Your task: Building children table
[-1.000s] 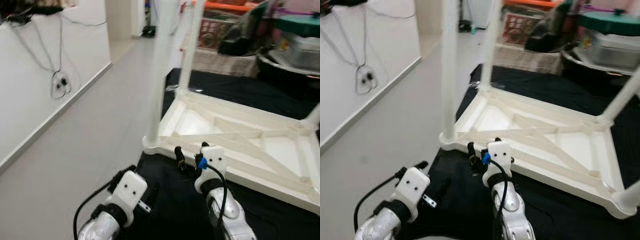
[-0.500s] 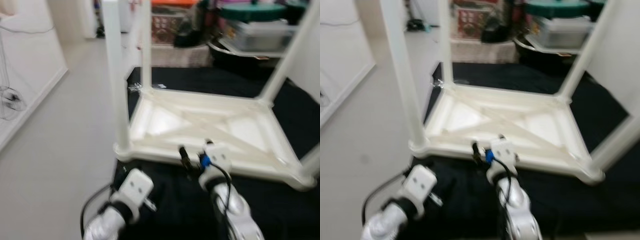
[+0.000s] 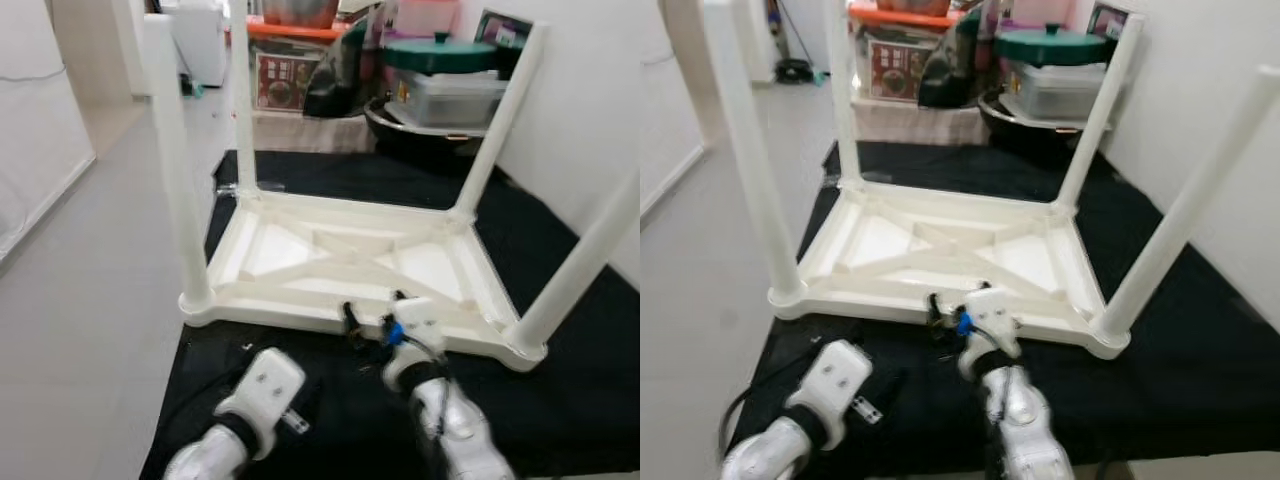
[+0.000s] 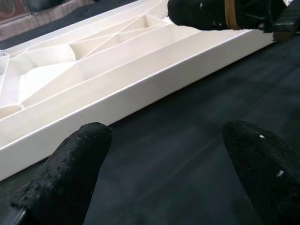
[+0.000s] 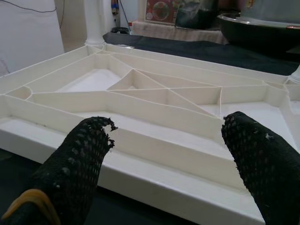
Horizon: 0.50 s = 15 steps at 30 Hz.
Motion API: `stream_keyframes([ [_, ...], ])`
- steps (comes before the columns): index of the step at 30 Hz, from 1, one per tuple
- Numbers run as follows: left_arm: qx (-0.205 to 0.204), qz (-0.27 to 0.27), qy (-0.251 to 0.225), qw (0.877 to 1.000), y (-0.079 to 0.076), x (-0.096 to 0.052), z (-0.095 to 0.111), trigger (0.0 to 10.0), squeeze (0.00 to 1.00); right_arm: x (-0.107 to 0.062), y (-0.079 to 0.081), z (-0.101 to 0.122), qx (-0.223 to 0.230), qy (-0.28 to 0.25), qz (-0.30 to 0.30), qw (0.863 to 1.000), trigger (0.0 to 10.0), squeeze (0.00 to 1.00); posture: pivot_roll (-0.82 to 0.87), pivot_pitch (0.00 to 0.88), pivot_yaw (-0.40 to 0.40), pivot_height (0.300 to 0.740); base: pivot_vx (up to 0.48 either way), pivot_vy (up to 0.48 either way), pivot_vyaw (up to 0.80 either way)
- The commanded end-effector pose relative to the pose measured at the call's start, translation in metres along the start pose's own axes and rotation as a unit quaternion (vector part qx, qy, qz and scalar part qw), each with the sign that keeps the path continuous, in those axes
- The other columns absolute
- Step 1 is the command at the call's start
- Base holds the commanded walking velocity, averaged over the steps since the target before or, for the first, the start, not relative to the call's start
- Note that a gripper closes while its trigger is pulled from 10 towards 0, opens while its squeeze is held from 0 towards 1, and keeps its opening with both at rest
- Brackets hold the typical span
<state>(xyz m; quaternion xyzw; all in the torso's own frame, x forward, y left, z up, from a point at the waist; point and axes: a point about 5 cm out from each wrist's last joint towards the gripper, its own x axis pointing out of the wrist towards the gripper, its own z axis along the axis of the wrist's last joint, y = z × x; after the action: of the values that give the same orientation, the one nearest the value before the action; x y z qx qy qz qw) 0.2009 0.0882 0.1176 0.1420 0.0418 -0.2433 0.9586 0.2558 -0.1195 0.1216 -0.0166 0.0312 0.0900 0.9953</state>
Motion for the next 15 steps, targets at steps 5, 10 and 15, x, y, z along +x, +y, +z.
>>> stream_keyframes([
  [5,0.010,0.009,0.012,1.000,0.004,0.000,-0.004,10.0,0.00,0.003,0.006,-0.003,0.022,0.014,0.023,0.999,10.0,0.00,0.09,0.014,-0.087,0.740,0.000,-0.480,0.00],
  [10,-0.003,0.018,0.007,1.000,0.006,0.001,-0.002,10.0,0.00,0.005,0.014,-0.003,0.056,0.024,0.102,0.993,10.0,0.00,0.08,0.018,-0.086,0.740,0.000,0.000,0.00],
  [15,-0.002,0.025,0.011,1.000,0.008,0.001,-0.002,10.0,0.00,-0.002,0.020,-0.001,0.109,0.039,0.235,0.965,10.0,0.00,0.09,0.021,-0.090,0.740,0.000,0.000,0.00],
])
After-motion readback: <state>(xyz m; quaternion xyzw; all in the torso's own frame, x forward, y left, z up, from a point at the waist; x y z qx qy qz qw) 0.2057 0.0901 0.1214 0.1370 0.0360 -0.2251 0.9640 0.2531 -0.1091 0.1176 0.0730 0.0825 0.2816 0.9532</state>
